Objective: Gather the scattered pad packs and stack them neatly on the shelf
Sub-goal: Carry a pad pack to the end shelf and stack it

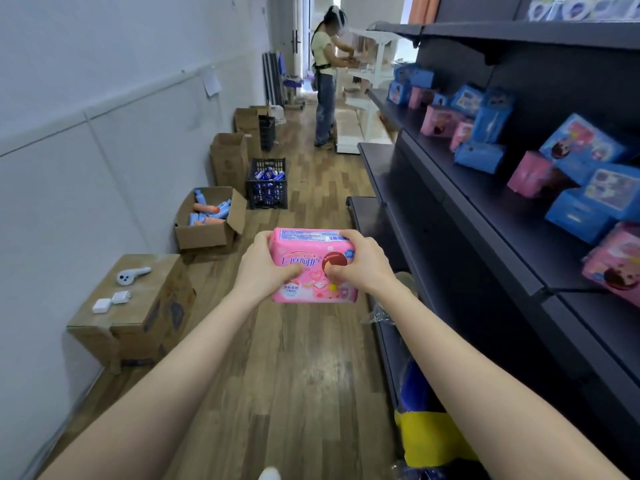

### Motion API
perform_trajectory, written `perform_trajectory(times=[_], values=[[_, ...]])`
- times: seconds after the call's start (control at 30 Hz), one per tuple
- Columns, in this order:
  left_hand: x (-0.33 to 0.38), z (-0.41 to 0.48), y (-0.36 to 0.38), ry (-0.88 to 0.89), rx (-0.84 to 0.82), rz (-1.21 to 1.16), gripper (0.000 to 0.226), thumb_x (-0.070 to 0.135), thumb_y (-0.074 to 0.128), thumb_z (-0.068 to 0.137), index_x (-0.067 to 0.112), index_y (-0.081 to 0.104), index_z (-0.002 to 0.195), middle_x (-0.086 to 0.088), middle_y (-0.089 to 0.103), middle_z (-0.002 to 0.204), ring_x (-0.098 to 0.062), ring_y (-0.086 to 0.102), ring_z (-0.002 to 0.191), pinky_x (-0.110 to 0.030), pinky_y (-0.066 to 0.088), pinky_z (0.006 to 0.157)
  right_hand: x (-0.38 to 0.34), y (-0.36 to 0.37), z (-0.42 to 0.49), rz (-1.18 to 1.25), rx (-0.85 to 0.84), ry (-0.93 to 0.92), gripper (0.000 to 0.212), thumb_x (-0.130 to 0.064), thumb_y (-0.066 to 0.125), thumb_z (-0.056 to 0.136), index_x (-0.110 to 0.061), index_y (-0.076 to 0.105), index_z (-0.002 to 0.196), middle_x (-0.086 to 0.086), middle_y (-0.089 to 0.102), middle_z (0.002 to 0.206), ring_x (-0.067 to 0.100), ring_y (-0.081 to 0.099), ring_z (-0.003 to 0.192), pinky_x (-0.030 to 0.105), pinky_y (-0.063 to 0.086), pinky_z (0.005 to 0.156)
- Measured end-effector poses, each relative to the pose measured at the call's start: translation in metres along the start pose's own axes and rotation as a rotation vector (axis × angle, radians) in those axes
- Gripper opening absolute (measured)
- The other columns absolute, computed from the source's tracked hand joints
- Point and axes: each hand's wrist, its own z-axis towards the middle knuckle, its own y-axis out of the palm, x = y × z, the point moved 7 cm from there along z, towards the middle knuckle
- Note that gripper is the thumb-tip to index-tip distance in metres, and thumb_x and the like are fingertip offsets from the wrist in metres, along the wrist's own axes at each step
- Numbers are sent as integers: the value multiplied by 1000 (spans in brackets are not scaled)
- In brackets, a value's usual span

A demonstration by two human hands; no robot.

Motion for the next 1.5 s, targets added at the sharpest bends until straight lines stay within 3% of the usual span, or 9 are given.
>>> perform_trajectory(times=[0.1,0.33,0.6,0.77,1.17,1.3,1.5], values=[[-11,36,-1,-7,0,-21,72,18,80,68,13,42,129,-6,58,120,-21,57,107,-41,48,93,-4,10,34,3,-1,8,70,-27,73,79,-23,37,139,5,46,125,18,53,108,27,45,89],[-26,146,-15,10,-14,-103,69,16,80,69,15,43,127,-3,61,121,-20,61,104,-44,50,91,-26,27,140,37,60,30,72,-26,74,76,-24,38,138,5,48,127,21,53,113,37,48,97],[-37,266,-28,52,-58,-127,66,16,80,70,16,43,125,-5,60,121,-20,62,103,-46,52,88,-50,40,248,69,112,52,72,-24,74,77,-25,37,138,5,47,126,20,54,112,33,52,90],[-48,307,-24,38,-80,-134,65,23,82,63,22,44,115,-5,63,115,-21,63,100,-47,52,87,-51,45,286,58,102,68,72,-24,75,77,-24,37,138,4,47,126,18,55,109,30,52,87],[-58,386,18,3,-115,-128,66,15,79,72,13,45,128,-5,63,117,-20,63,101,-43,52,89,-20,50,370,49,63,94,69,-25,74,78,-22,37,137,3,50,123,12,54,98,22,49,77],[-52,420,43,-13,-117,-123,65,15,78,72,12,44,128,-2,62,114,-17,62,98,-37,51,88,1,42,412,38,52,104,70,-25,75,77,-21,39,136,4,51,123,16,57,104,27,52,83],[-30,489,83,-26,-129,-117,62,20,78,72,16,45,124,-3,63,116,-20,63,101,-44,52,89,27,13,485,24,53,98,69,-26,75,76,-22,40,135,3,52,124,18,57,108,33,52,91]])
